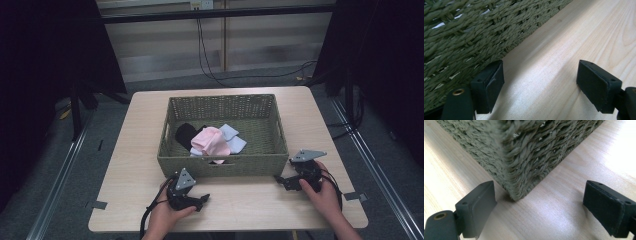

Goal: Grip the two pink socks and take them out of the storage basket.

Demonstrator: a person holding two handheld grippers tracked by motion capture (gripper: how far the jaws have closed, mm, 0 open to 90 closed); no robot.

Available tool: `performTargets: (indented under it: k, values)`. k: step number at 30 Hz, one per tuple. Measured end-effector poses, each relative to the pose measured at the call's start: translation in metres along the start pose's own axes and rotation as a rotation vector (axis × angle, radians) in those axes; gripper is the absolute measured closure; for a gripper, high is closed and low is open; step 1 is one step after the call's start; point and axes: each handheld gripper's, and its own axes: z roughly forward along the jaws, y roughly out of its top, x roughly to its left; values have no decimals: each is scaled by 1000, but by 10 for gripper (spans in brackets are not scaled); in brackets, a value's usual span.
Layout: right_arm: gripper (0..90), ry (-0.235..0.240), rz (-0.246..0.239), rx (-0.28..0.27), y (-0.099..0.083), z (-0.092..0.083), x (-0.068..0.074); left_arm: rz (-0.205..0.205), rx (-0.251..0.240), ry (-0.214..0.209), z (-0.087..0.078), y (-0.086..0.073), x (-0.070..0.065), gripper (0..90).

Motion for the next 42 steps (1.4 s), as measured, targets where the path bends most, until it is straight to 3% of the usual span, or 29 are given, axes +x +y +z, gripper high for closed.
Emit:
performTargets:
  k: [7,10,13,33,35,42]
  values:
    - [101,0,1,0,0,0,0,2,-1,-1,-1,0,-1,222]
    - [102,1,0,0,0,0,0,-5,24,-29,-3,3,-3,241]
    - [101,1,0,0,0,0,0,1,25,-67,-13,14,-6,247]
    - [101,1,0,0,0,0,0,-4,27,-107,-48,60,0,253]
    - [102,1,0,0,0,0,0,-10,23,-129,-53,66,2,253]
    - [102,1,0,0,0,0,0,-11,30,-129,-64,79,7,253]
